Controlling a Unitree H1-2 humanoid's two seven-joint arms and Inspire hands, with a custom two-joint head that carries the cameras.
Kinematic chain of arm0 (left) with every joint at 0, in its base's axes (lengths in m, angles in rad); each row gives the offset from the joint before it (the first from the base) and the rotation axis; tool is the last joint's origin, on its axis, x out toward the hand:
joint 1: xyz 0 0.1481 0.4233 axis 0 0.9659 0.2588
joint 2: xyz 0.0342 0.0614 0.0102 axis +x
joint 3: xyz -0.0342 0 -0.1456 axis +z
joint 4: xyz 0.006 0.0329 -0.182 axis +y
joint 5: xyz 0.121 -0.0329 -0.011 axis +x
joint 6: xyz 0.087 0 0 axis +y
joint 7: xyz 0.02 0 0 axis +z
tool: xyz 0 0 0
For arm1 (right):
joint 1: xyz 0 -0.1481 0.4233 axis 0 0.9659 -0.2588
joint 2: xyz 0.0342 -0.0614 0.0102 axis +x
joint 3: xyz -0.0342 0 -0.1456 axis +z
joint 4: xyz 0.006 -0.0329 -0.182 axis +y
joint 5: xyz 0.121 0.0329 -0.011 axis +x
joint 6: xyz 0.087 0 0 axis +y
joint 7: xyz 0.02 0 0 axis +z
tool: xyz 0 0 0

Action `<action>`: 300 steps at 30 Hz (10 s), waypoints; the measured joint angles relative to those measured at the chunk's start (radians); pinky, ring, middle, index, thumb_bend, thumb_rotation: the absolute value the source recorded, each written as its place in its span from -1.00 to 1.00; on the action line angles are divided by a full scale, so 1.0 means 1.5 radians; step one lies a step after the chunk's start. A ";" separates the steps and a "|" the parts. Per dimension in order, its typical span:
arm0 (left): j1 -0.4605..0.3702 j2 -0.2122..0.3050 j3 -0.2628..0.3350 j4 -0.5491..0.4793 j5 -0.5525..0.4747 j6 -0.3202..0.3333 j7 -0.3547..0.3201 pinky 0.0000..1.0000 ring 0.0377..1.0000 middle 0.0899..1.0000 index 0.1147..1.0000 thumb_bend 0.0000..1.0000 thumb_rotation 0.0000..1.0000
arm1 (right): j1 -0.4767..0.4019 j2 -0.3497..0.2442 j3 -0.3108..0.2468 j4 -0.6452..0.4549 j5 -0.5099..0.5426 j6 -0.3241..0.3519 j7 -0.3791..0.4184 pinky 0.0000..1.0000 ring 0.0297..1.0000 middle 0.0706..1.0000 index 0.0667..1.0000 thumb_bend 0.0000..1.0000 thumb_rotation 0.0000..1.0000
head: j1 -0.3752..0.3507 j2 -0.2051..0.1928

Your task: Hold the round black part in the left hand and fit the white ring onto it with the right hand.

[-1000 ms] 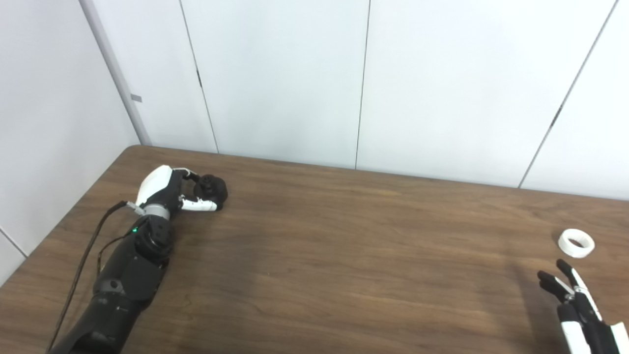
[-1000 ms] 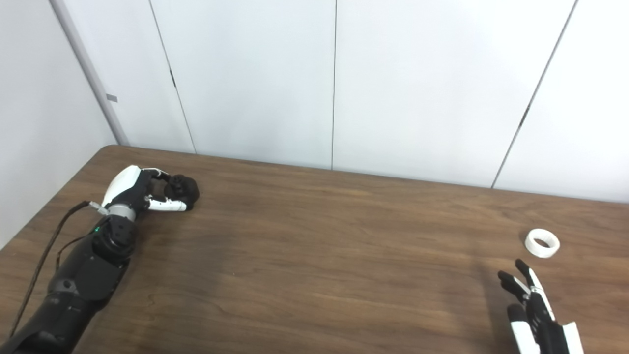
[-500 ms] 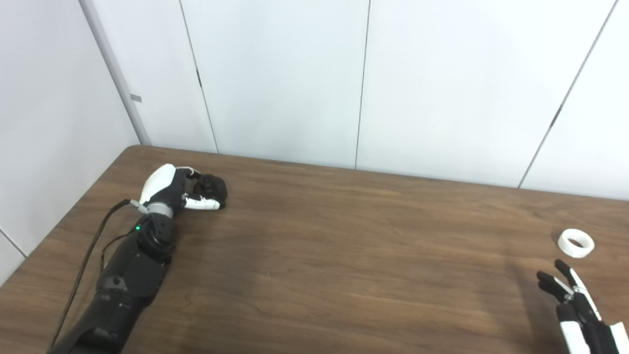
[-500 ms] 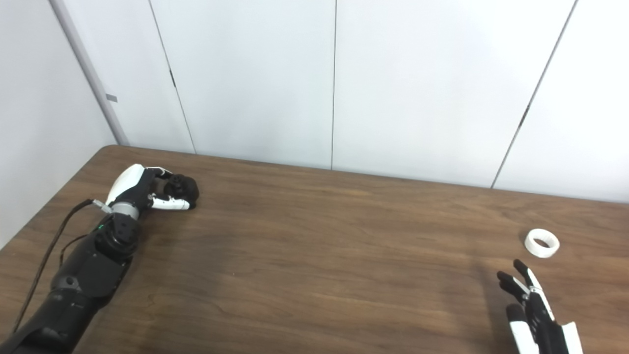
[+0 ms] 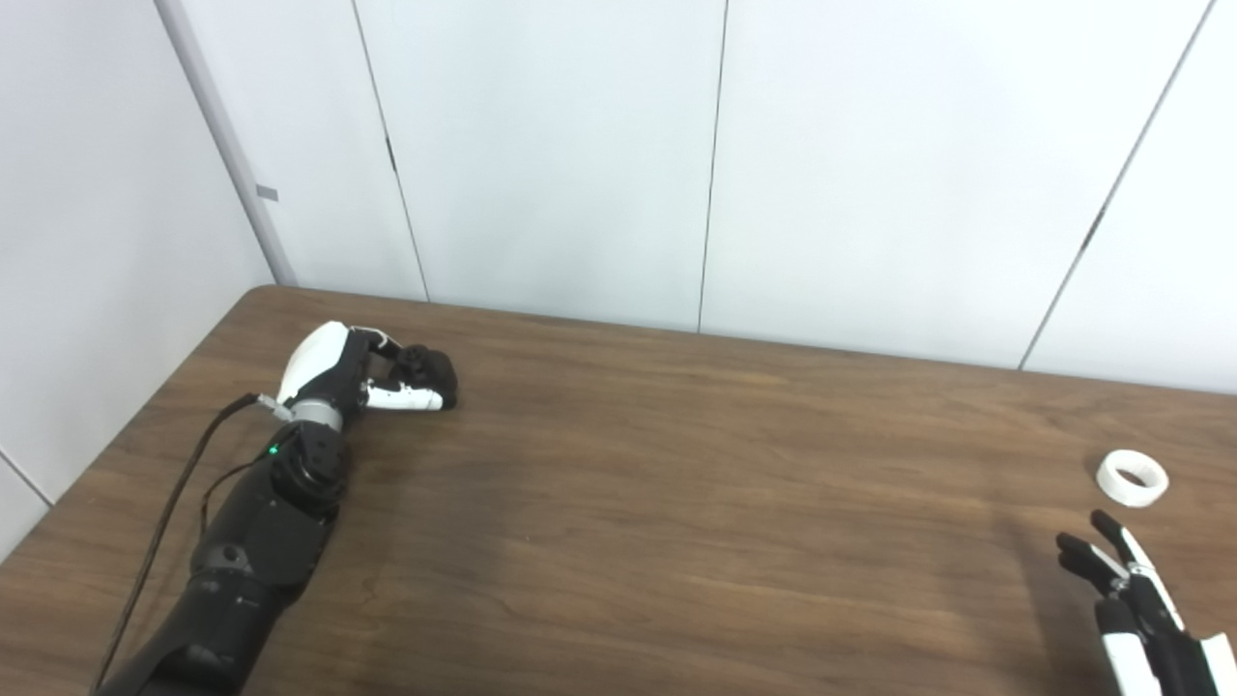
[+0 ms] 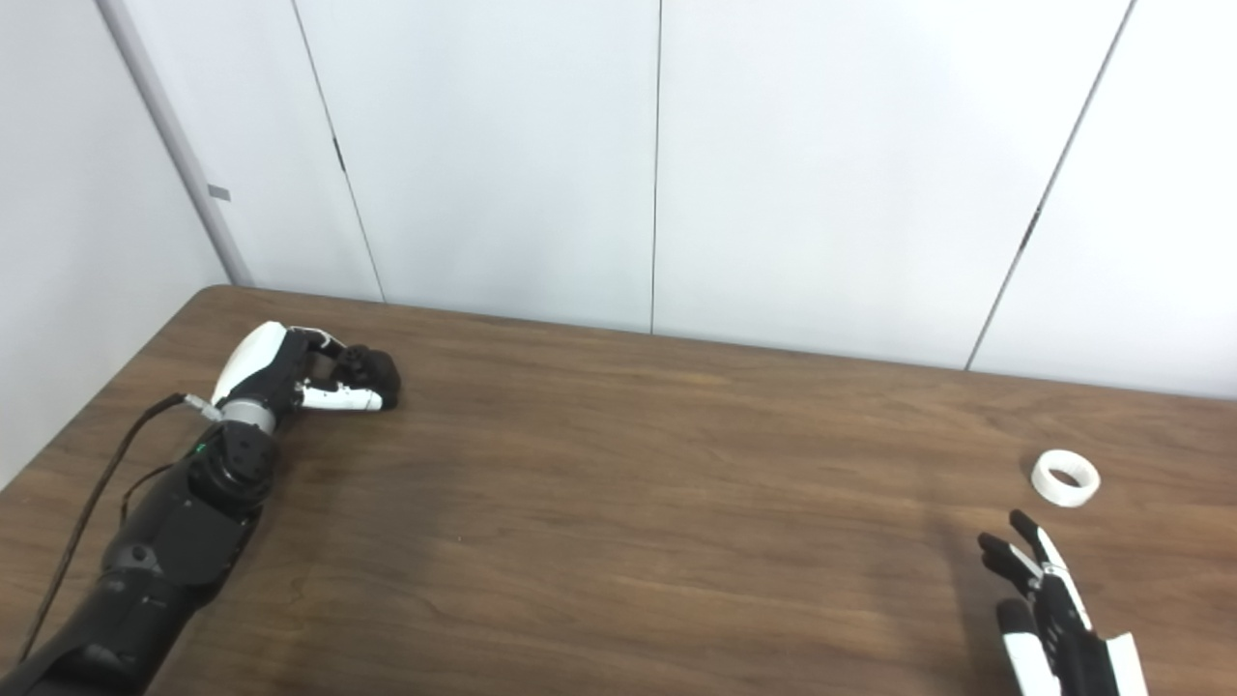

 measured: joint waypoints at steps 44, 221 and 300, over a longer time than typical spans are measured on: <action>0.244 -0.112 -0.136 -0.630 0.143 0.152 -0.209 1.00 0.84 0.54 -0.17 0.05 -0.89 | -0.007 0.003 0.010 0.004 -0.039 -0.004 -0.019 0.70 0.60 0.65 0.78 0.14 1.00 | -0.056 0.020; 0.404 -0.168 -0.176 -0.616 0.285 -0.122 -0.218 1.00 0.82 0.53 -0.17 0.05 -0.89 | -0.446 -0.217 0.126 0.302 -0.338 0.449 0.128 0.81 0.99 0.84 0.21 0.49 -0.42 | -0.323 0.163; 0.393 -0.263 -0.242 -0.624 0.394 -0.027 -0.235 1.00 0.85 0.56 -0.16 0.04 -0.89 | -0.329 -0.094 0.349 -0.311 -0.321 0.445 0.484 0.90 0.92 0.67 -0.11 0.04 -0.72 | -0.108 0.195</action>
